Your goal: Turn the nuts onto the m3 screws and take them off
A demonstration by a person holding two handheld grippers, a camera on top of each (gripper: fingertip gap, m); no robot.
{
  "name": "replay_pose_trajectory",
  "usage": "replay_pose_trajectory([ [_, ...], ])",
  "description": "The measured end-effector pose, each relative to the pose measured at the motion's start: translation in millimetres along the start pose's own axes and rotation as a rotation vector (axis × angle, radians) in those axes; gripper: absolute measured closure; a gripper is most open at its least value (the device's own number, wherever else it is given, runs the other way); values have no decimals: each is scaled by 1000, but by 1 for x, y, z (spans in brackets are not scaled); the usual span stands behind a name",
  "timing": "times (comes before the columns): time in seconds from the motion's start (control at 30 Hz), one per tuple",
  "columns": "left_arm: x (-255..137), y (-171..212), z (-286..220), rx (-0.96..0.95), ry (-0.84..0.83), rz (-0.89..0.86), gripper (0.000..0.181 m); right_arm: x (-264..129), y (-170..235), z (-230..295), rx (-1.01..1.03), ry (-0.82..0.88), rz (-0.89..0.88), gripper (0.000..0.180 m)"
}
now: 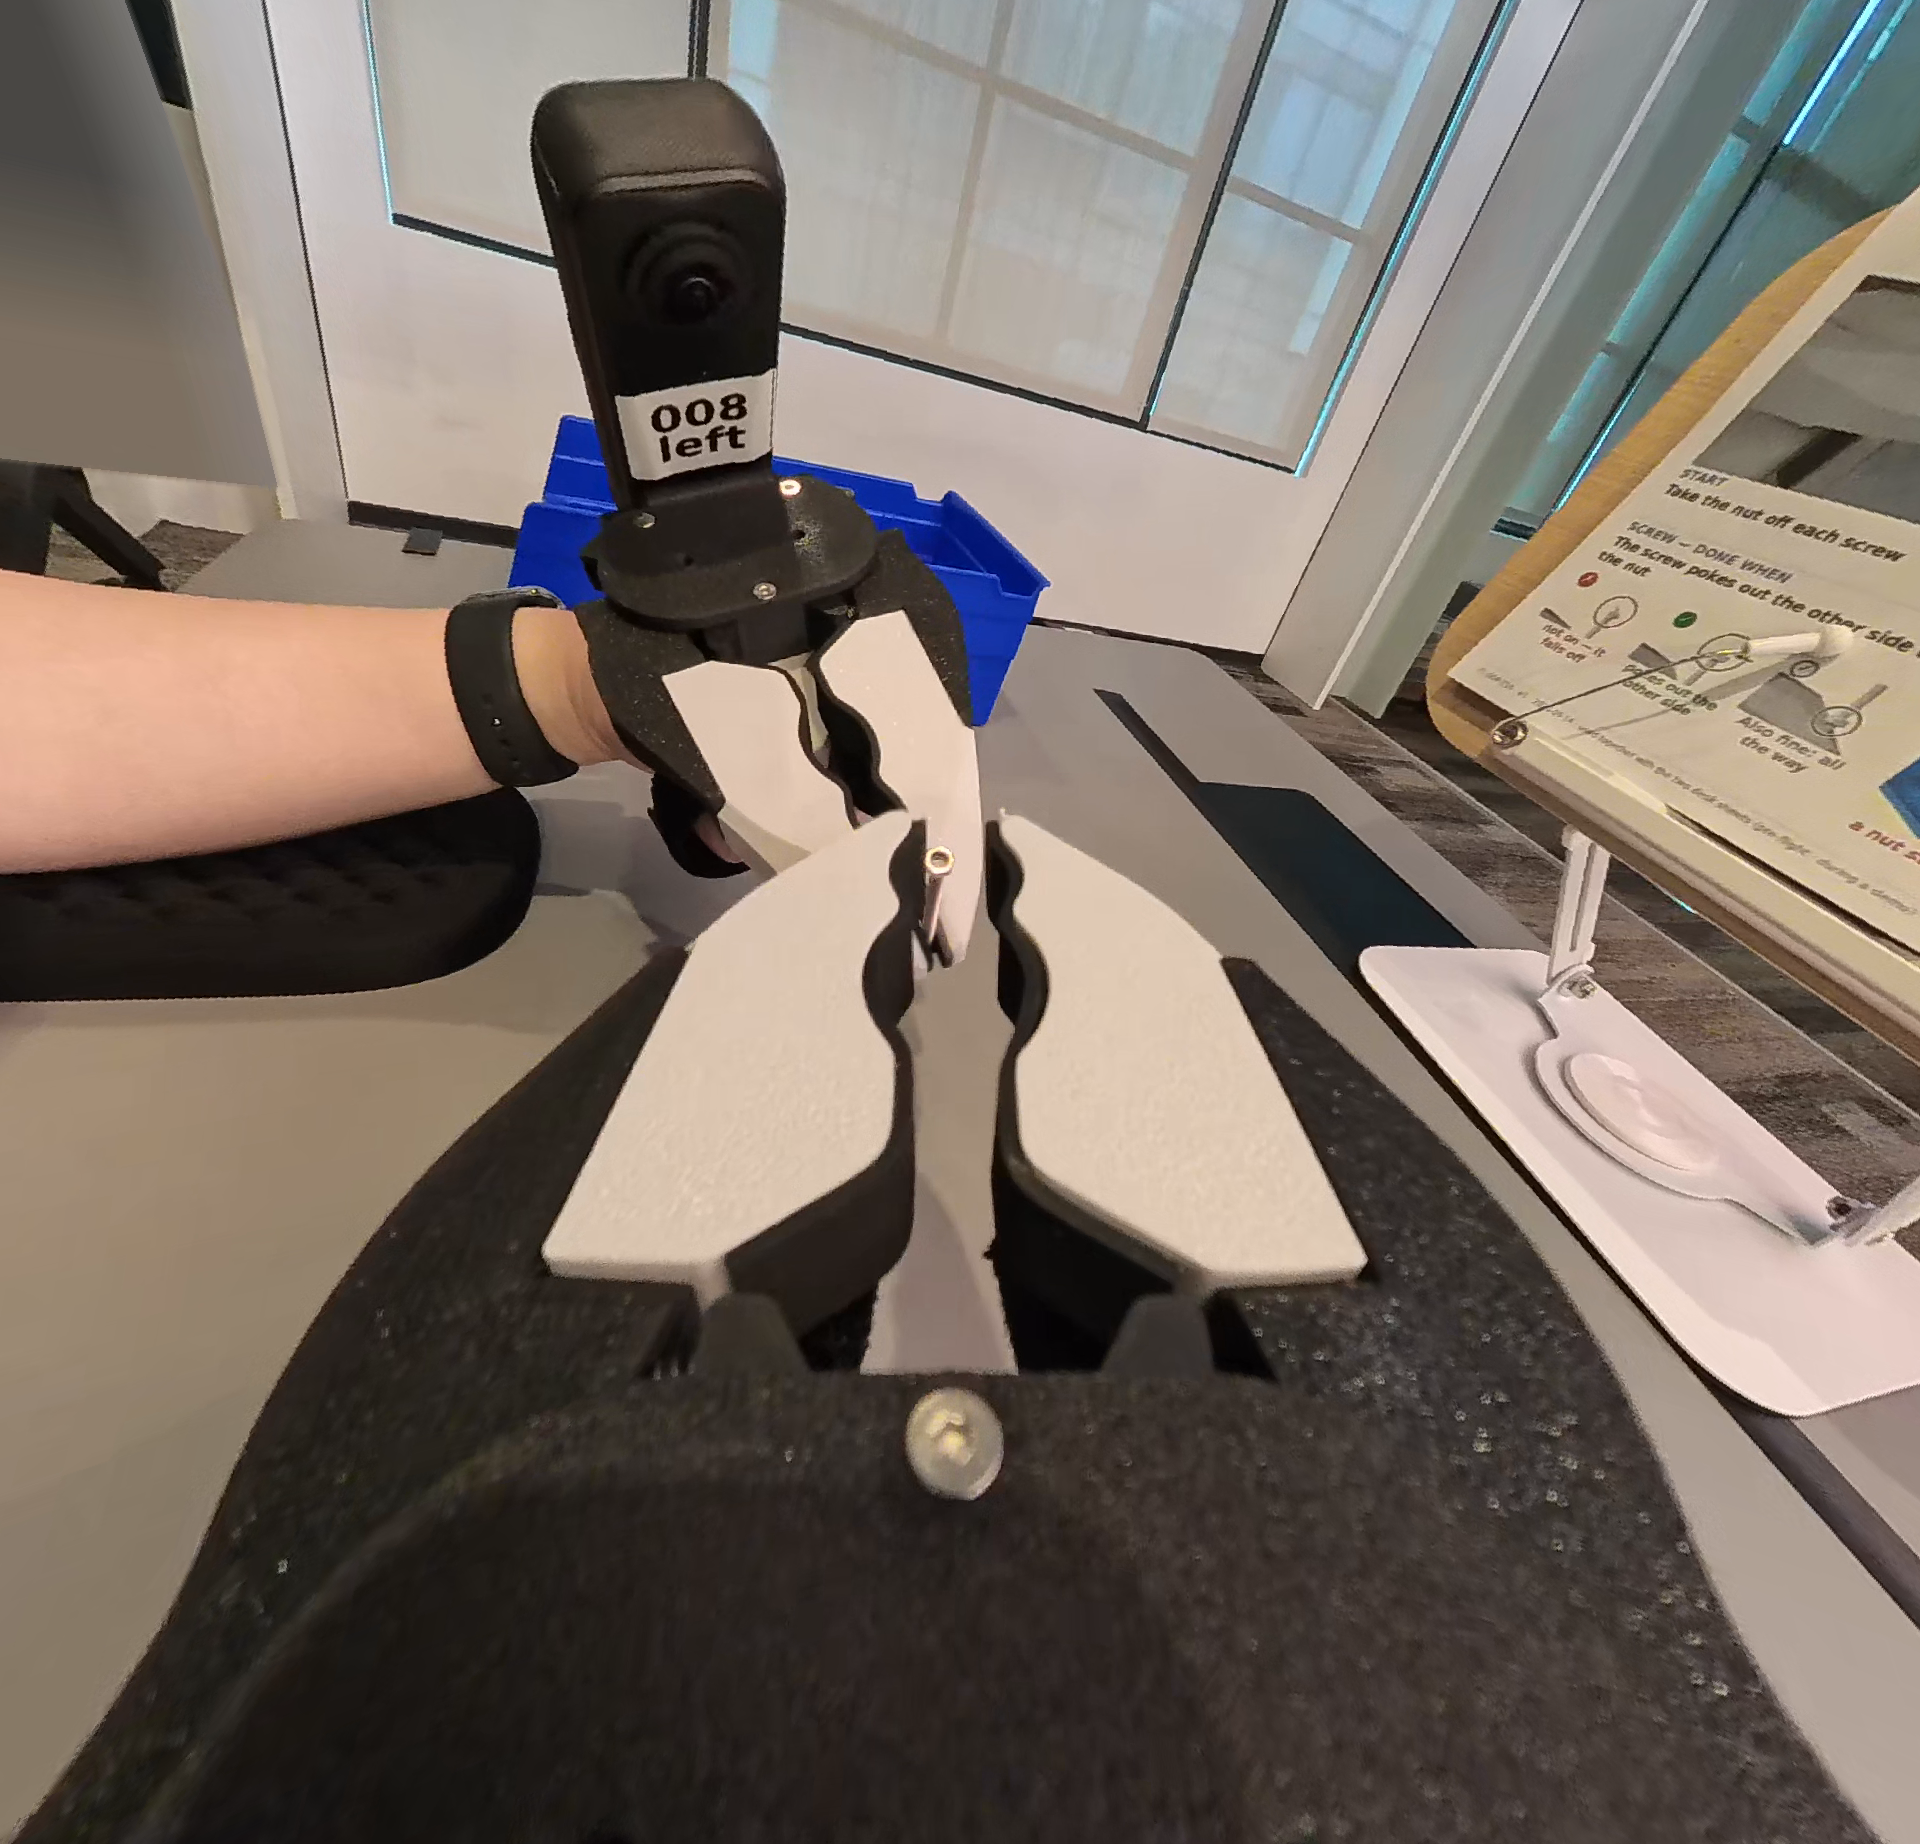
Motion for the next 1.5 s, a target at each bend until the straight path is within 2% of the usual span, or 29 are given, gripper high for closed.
replay_pose_trajectory([
  [0.6,-1,0,0,2,2,-1,179,2,4,2,-6,-19,31,174],
  [0.97,2,-1,-6,26,35,17,179,-4,4,5,13,-91,84,175],
  [1.5,-2,-2,11,12,-104,7,179,9,1,-5,36,118,9,174],
])
Point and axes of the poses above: each gripper's, where its closed fingertips meet, x out along the fingers, y out of its underside, z = x × y across the jaws, the point moved 5 cm from there along -x, back along the fingers, and after that the axes turned 3 degrees about -y, right-handed, at the moved point
